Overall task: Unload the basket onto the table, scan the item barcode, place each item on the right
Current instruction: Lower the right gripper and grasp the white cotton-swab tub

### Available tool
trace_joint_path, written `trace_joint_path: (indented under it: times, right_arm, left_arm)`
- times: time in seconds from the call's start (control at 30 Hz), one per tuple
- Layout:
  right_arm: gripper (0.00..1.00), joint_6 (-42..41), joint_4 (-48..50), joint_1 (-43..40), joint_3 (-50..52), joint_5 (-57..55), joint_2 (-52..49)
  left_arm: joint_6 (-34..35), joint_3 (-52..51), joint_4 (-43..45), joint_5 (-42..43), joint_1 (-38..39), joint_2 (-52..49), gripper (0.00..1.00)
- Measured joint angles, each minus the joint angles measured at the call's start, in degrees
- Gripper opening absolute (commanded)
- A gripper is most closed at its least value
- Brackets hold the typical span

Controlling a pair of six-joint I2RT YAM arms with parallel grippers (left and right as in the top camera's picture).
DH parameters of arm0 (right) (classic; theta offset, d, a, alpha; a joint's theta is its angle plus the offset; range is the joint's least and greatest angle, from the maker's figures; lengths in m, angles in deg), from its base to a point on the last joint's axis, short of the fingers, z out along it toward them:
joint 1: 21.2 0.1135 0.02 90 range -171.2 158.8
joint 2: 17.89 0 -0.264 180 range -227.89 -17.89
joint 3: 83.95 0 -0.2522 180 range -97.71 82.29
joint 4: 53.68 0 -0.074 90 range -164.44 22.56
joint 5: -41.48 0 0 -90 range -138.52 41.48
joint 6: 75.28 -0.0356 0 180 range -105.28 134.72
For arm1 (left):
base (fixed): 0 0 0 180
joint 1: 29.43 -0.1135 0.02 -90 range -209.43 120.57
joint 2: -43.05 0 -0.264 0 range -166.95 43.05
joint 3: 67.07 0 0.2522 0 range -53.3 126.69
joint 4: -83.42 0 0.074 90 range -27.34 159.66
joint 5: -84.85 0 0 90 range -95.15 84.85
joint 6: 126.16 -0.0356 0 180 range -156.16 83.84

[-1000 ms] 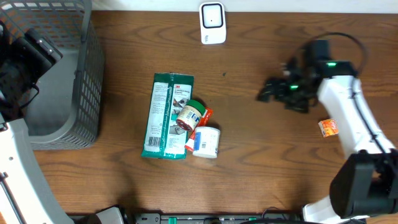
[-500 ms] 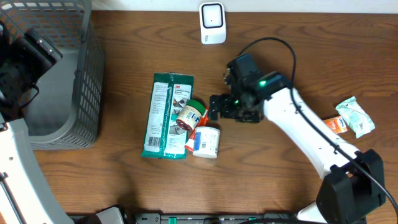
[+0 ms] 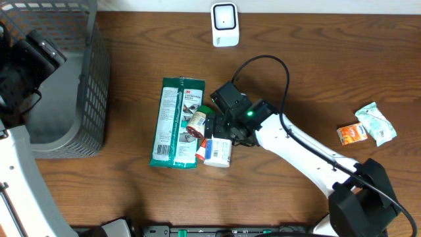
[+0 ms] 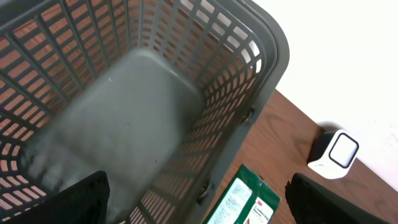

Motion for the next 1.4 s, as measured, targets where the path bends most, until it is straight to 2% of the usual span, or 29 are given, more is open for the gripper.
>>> trace_joint_path:
  times: [0.33, 0.57, 0.73, 1.4]
  right_arm:
    - [0.87, -2.9, 5.3, 0.2, 6.5, 0.1, 0.0]
    - [0.91, -3.0, 3.9, 0.3, 7.2, 0.2, 0.0]
    - [0.97, -3.5, 3.8, 0.3, 7.2, 0.2, 0.0]
    - [0.99, -4.3, 1.3, 0.3, 7.3, 0.2, -0.1]
  left_arm:
    - [0.0, 0.0, 0.0, 0.0, 0.0, 0.0, 0.88]
    - [0.0, 0.0, 0.0, 0.0, 0.0, 0.0, 0.88]
    - [0.0, 0.0, 0.0, 0.0, 0.0, 0.0, 0.88]
    - [0.0, 0.0, 0.0, 0.0, 0.0, 0.0, 0.88]
